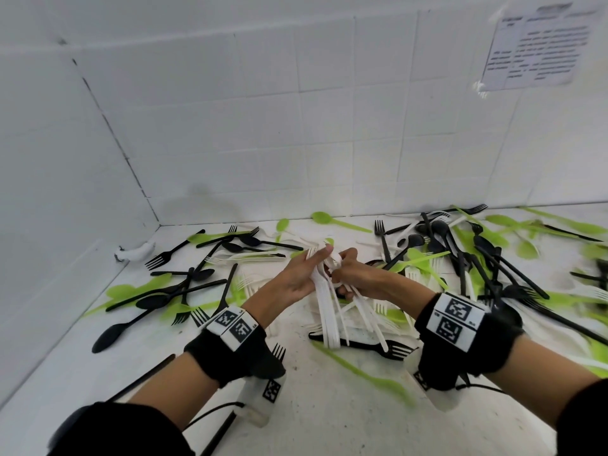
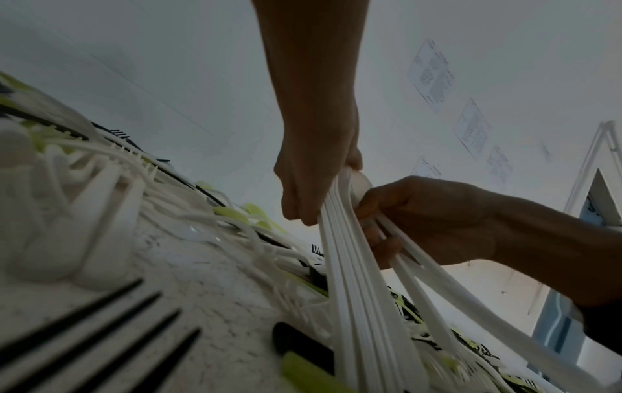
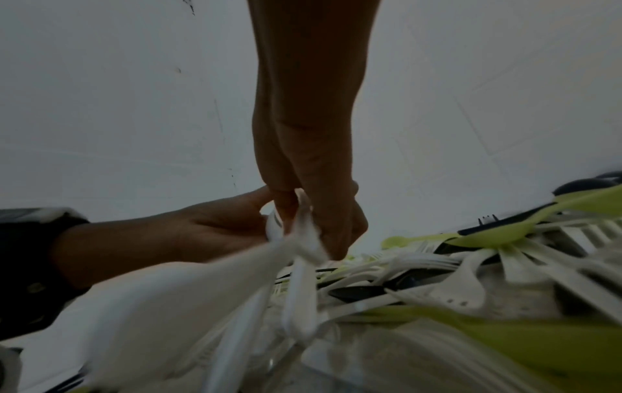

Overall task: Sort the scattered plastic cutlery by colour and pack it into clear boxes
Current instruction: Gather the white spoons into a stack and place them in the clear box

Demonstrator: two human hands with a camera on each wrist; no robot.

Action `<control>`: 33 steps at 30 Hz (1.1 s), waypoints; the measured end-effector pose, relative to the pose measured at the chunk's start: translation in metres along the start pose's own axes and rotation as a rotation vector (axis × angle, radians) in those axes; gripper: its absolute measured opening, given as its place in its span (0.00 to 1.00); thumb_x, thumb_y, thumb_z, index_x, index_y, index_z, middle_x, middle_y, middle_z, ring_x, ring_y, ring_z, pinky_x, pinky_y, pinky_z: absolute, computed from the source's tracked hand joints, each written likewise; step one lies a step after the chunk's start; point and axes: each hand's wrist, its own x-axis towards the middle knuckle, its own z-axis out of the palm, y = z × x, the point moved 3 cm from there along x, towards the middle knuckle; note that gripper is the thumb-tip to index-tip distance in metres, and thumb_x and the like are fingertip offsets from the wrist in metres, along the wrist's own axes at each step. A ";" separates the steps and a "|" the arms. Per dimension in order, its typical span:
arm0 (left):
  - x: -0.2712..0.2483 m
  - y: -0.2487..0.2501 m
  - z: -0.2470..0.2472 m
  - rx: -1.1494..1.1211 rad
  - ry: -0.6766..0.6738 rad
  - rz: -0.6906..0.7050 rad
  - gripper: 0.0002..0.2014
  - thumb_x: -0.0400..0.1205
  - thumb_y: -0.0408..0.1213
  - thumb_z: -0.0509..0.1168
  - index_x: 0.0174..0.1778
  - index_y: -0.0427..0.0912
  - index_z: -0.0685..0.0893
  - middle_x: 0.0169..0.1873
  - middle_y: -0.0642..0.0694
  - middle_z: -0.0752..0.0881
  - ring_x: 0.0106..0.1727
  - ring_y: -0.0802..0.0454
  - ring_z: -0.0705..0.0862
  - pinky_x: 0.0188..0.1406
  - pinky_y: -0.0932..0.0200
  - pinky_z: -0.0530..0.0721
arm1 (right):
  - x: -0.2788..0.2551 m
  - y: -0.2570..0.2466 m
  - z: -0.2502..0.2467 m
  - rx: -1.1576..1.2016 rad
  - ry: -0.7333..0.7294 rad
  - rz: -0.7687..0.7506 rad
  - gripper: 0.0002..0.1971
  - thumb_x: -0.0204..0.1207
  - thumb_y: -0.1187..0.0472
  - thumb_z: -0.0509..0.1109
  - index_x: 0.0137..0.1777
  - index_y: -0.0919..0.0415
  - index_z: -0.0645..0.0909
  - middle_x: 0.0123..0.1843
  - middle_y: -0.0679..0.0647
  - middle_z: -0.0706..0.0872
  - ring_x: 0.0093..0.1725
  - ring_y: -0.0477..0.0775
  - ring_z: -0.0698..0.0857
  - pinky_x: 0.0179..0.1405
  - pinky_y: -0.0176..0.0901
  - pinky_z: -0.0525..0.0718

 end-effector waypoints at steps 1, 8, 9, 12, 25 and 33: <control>0.000 0.002 -0.001 -0.010 0.017 0.002 0.14 0.82 0.36 0.64 0.61 0.32 0.80 0.65 0.30 0.79 0.63 0.37 0.80 0.65 0.43 0.78 | 0.001 0.000 -0.001 0.035 -0.021 -0.017 0.15 0.81 0.66 0.62 0.60 0.63 0.58 0.39 0.56 0.71 0.27 0.46 0.73 0.22 0.36 0.72; 0.006 0.013 -0.024 -0.087 0.264 0.079 0.07 0.83 0.32 0.60 0.41 0.40 0.81 0.25 0.50 0.88 0.35 0.53 0.82 0.31 0.61 0.81 | -0.006 0.007 -0.016 0.325 0.002 -0.124 0.11 0.82 0.64 0.62 0.63 0.64 0.72 0.47 0.61 0.85 0.32 0.48 0.88 0.32 0.41 0.88; 0.006 0.013 -0.026 -0.093 0.277 0.076 0.07 0.82 0.32 0.60 0.41 0.40 0.81 0.24 0.50 0.87 0.35 0.53 0.82 0.33 0.60 0.80 | -0.006 0.009 -0.019 0.296 0.056 -0.139 0.10 0.83 0.64 0.61 0.63 0.63 0.72 0.47 0.60 0.85 0.30 0.47 0.87 0.29 0.40 0.87; 0.007 0.010 -0.027 -0.126 0.270 0.039 0.07 0.82 0.29 0.61 0.38 0.41 0.78 0.26 0.48 0.84 0.33 0.51 0.83 0.38 0.54 0.81 | -0.006 0.011 -0.023 0.217 0.178 -0.163 0.10 0.83 0.61 0.61 0.62 0.62 0.69 0.43 0.56 0.85 0.28 0.47 0.81 0.21 0.34 0.79; -0.007 0.000 -0.002 -0.070 0.076 -0.012 0.18 0.82 0.38 0.65 0.64 0.30 0.79 0.54 0.34 0.85 0.45 0.43 0.89 0.37 0.48 0.89 | 0.002 -0.003 -0.004 0.197 0.263 -0.290 0.08 0.85 0.63 0.58 0.59 0.64 0.75 0.46 0.59 0.83 0.44 0.54 0.83 0.40 0.42 0.84; -0.006 0.001 -0.009 -0.026 0.140 0.023 0.02 0.81 0.31 0.66 0.45 0.36 0.83 0.29 0.43 0.89 0.30 0.50 0.89 0.29 0.54 0.88 | 0.002 -0.005 0.010 0.161 0.273 -0.288 0.11 0.85 0.60 0.56 0.54 0.62 0.80 0.50 0.58 0.84 0.53 0.54 0.82 0.56 0.51 0.79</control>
